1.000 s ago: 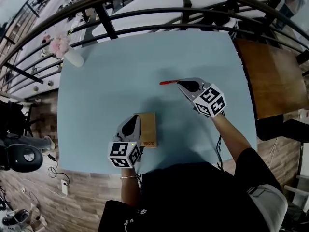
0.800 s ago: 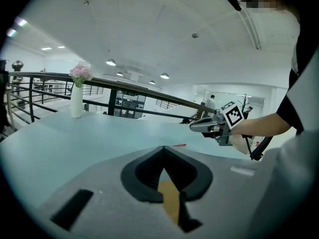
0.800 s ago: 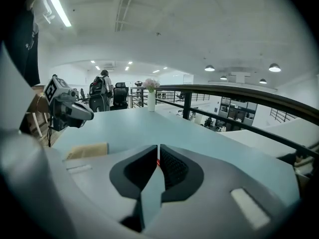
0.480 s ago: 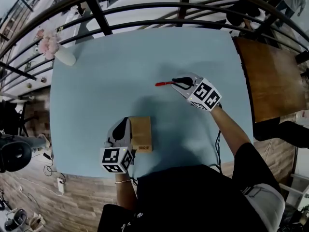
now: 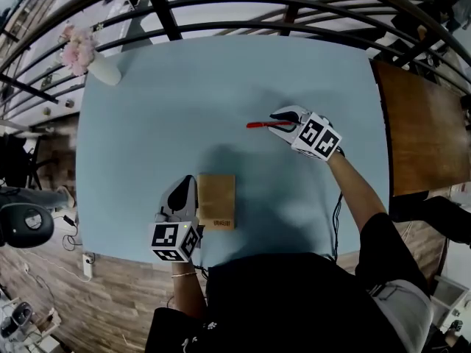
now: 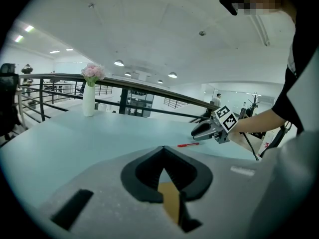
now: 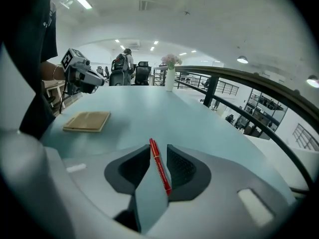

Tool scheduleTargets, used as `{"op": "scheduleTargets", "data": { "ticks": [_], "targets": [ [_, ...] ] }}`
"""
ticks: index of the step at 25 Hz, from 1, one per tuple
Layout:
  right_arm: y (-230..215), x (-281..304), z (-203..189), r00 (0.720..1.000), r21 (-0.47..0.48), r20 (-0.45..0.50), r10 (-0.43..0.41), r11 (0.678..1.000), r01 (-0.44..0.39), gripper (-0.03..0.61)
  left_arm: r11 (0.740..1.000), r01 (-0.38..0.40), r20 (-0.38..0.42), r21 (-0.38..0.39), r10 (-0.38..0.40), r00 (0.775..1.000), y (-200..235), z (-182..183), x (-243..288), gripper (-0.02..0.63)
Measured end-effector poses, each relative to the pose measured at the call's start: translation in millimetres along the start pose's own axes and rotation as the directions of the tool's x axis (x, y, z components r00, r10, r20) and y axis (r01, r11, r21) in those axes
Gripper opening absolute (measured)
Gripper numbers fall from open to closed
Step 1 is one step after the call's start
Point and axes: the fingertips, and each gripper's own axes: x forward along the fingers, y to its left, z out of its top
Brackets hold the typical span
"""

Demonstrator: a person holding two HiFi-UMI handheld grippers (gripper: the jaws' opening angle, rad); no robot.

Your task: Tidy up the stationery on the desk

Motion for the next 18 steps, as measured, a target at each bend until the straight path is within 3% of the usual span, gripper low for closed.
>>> {"op": "scheduleTargets", "data": {
  "ticks": [7,15,18],
  "targets": [
    [-1,25,-23,0.993,-0.069,-0.089,0.078,0.994,-0.084,0.121,0.999,-0.03,-0.019,-0.015,0.03,0.999,7,-12,-3,-0.003],
    [3,36,-39,0.974,-0.069,-0.194,0.119,0.989,-0.134,0.112,0.998,-0.055,-0.028,-0.036,0.054,0.998,17,-17,-8,-0.003],
    [5,36,-41,0.97,-0.041,-0.198,0.137,0.988,-0.148,0.08,0.998,-0.052,-0.028,-0.04,0.051,0.998,18,-16,-7,-0.003]
  ]
}}
